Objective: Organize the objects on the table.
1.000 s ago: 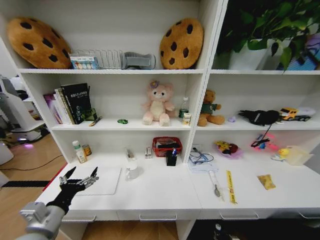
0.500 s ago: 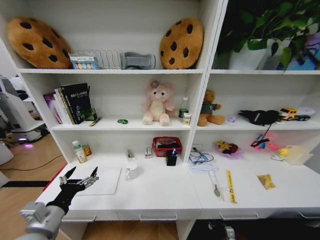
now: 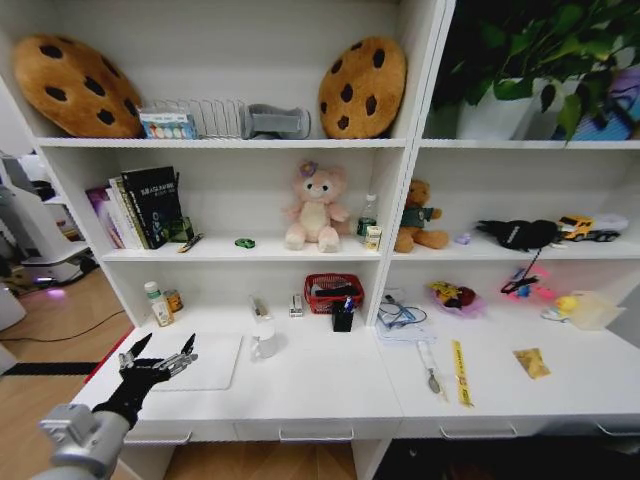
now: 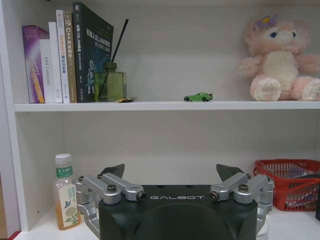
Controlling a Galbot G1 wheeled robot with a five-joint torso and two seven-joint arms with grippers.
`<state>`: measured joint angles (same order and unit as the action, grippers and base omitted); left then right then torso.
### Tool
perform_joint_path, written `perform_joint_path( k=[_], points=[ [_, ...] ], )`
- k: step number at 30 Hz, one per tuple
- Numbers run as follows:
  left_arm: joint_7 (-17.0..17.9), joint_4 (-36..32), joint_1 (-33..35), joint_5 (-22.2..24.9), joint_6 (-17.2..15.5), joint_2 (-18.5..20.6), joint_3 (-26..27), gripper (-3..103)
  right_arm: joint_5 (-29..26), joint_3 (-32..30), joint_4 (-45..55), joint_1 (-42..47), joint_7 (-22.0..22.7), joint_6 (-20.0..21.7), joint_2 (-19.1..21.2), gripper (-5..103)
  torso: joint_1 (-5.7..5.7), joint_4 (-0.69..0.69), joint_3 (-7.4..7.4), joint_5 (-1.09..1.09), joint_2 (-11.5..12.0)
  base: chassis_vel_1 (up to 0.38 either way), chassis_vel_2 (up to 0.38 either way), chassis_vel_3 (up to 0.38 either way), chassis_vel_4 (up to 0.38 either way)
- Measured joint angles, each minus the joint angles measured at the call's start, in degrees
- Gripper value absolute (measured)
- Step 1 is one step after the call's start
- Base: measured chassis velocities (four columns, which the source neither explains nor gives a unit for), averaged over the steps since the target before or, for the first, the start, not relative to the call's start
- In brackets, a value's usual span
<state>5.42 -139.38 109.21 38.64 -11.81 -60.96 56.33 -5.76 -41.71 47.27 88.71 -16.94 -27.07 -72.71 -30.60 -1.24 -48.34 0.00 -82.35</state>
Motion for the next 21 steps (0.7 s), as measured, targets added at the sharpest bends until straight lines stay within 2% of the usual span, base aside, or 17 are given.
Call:
perform_joint_path(
  k=[2, 3, 5, 6, 8, 9, 10, 12, 13, 14, 16, 18, 19, 21],
  points=[
    [0.0, 0.0, 0.0, 0.0, 0.0, 0.0, 0.0, 100, -3.5, 0.1, 11.2, 8.2, -1.9, 0.5, -0.1, 100, 0.00, 0.02, 0.00, -0.01, 0.0, 0.000, 0.000, 0.000, 0.000],
    [0.0, 0.0, 0.0, 0.0, 0.0, 0.0, 0.0, 100, -3.5, 0.1, 11.2, 8.2, -1.9, 0.5, -0.1, 100, 0.00, 0.02, 0.00, -0.01, 0.0, 0.000, 0.000, 0.000, 0.000],
    [0.0, 0.0, 0.0, 0.0, 0.0, 0.0, 0.0, 100, -5.4, 0.0, 23.7, 15.9, -3.4, 0.5, -0.2, 100, 0.00, -0.05, 0.00, -0.03, 0.0, 0.000, 0.000, 0.000, 0.000],
    [0.0, 0.0, 0.0, 0.0, 0.0, 0.0, 0.0, 100, -5.4, 0.0, 23.7, 15.9, -3.4, 0.5, -0.2, 100, 0.00, -0.05, 0.00, -0.03, 0.0, 0.000, 0.000, 0.000, 0.000],
    [0.0, 0.0, 0.0, 0.0, 0.0, 0.0, 0.0, 100, -7.1, -0.5, 32.5, 20.2, -3.5, 0.5, -0.2, 100, 0.00, 0.01, 0.00, -0.01, 0.0, 0.000, 0.000, 0.000, 0.000],
    [0.0, 0.0, 0.0, 0.0, 0.0, 0.0, 0.0, 100, -7.1, -0.5, 32.5, 20.2, -3.5, 0.5, -0.2, 100, 0.00, 0.01, 0.00, -0.01, 0.0, 0.000, 0.000, 0.000, 0.000],
    [0.0, 0.0, 0.0, 0.0, 0.0, 0.0, 0.0, 100, -9.0, -1.5, 39.5, 23.4, -3.5, 0.6, 0.0, 100, 0.00, 0.01, 0.00, 0.00, 0.0, 0.000, 0.000, 0.000, 0.000],
    [0.0, 0.0, 0.0, 0.0, 0.0, 0.0, 0.0, 100, -11.9, -2.6, 46.3, 26.1, -4.5, 1.3, 0.7, 100, 0.00, 0.02, 0.00, -0.02, 0.0, 0.000, 0.000, 0.000, 0.000],
    [0.0, 0.0, 0.0, 0.0, 0.0, 0.0, 0.0, 100, -11.9, -2.6, 46.3, 26.1, -4.5, 1.3, 0.7, 100, 0.00, 0.02, 0.00, -0.02, 0.0, 0.000, 0.000, 0.000, 0.000],
    [0.0, 0.0, 0.0, 0.0, 0.0, 0.0, 0.0, 100, -15.1, -3.9, 53.4, 28.1, -4.0, 1.7, 1.3, 100, 0.00, 0.00, -0.01, -0.02, 0.0, 0.000, 0.000, 0.000, 0.000],
    [0.0, 0.0, 0.0, 0.0, 0.0, 0.0, 0.0, 100, -16.1, -4.9, 56.9, 28.4, -2.9, 2.2, 1.6, 100, 0.00, -0.01, -0.01, 0.00, 0.0, 0.000, 0.000, 0.000, 0.000],
    [0.0, 0.0, 0.0, 0.0, 0.0, 0.0, 0.0, 100, -18.6, -7.8, 64.7, 27.2, -0.9, 4.7, 2.6, 100, 0.00, 0.00, -0.01, -0.01, 0.0, 0.000, 0.000, 0.000, 0.000],
    [0.0, 0.0, 0.0, 0.0, 0.0, 0.0, 0.0, 100, -18.6, -7.8, 64.7, 27.2, -0.9, 4.7, 2.6, 100, 0.00, 0.00, -0.01, -0.01, 0.0, 0.000, 0.000, 0.000, 0.000],
    [0.0, 0.0, 0.0, 0.0, 0.0, 0.0, 0.0, 100, -21.1, -9.6, 70.0, 23.9, -0.1, 7.5, 3.3, 100, -0.01, 0.02, -0.01, 0.01, 0.0, 0.000, 0.000, 0.000, 0.000]
  ],
)
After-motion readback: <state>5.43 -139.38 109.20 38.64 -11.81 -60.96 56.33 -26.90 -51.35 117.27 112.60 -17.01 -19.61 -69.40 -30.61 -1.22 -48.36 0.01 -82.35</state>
